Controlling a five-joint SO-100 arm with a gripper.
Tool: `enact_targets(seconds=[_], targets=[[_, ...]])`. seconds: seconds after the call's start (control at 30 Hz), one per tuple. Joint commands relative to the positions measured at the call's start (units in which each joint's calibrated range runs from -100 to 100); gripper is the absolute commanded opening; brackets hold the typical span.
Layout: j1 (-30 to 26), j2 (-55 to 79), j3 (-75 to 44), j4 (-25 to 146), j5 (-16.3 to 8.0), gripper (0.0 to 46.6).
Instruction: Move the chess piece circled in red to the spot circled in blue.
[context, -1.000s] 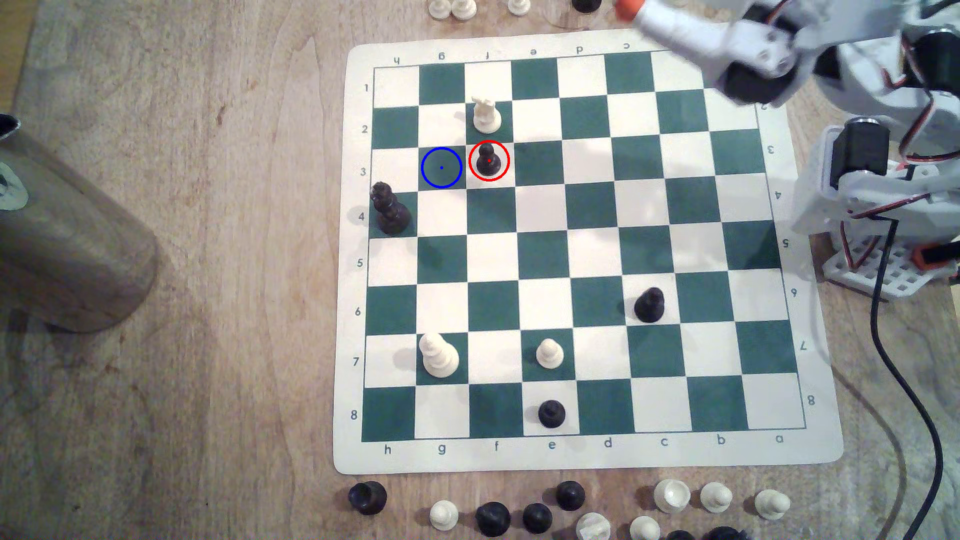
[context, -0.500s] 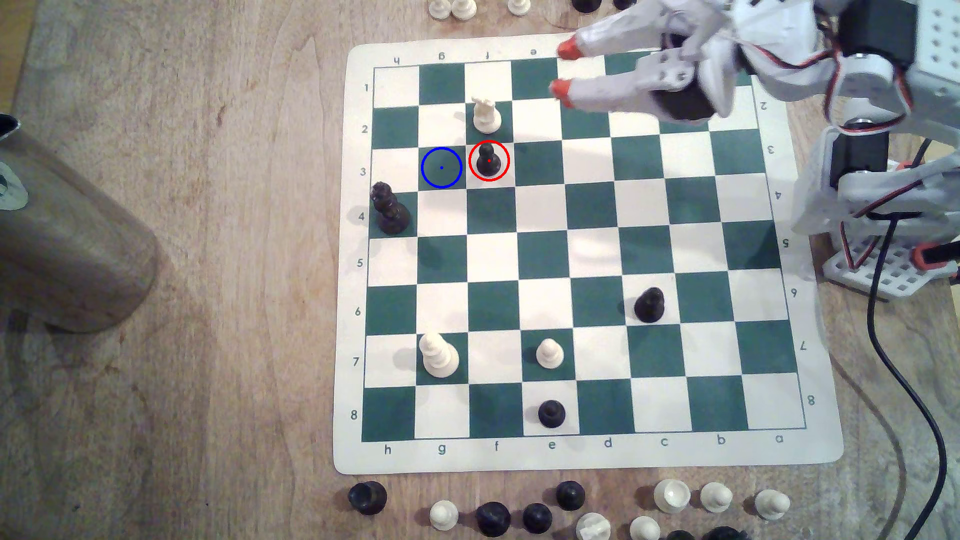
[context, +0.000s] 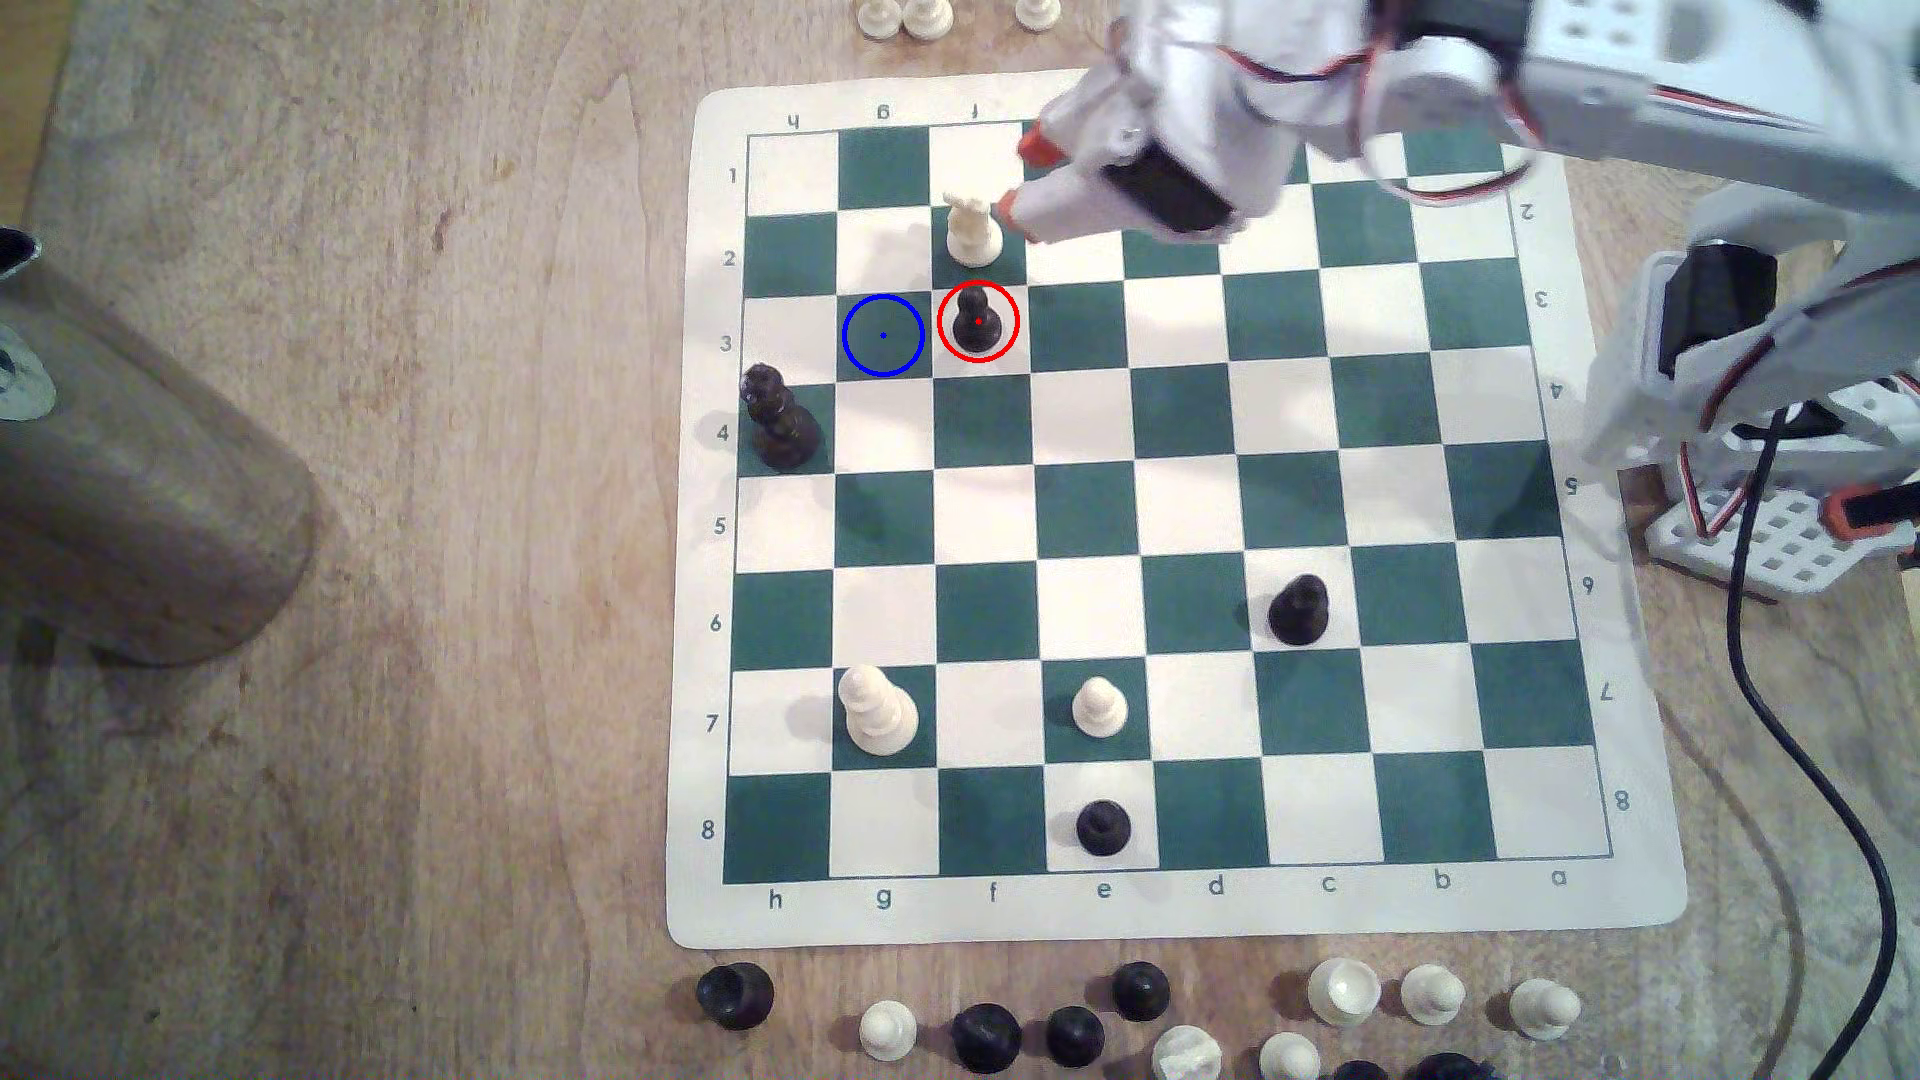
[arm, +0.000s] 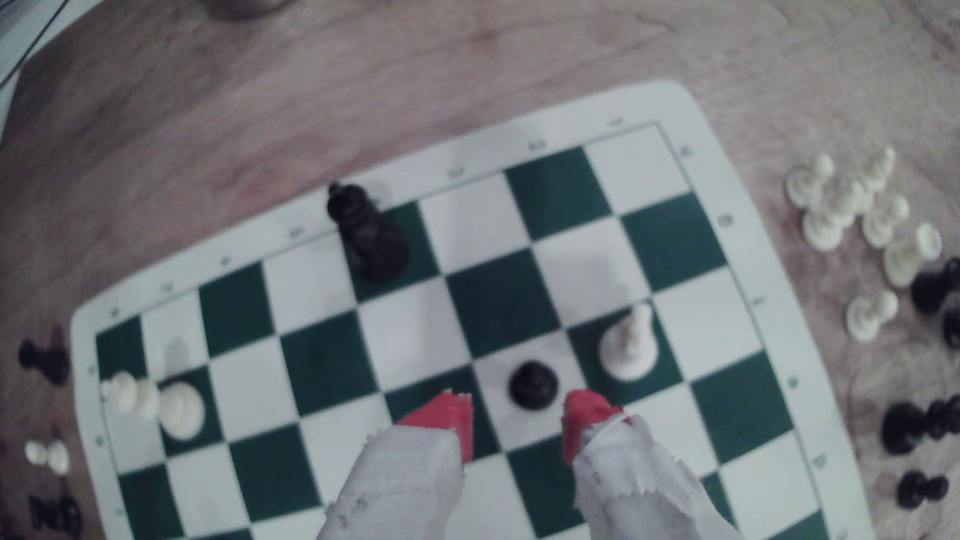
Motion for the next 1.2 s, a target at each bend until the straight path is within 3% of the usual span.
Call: enact_targets(seconds=[0.0,0.47,1.17], targets=[[0.86,5.70,-10.74,2.35,-0.29,9.8],[2.74,23.35,-18.90,1.21,-0.49,10.7],[0.86,32.78,-21.99,-1.66,-0.49,10.2]])
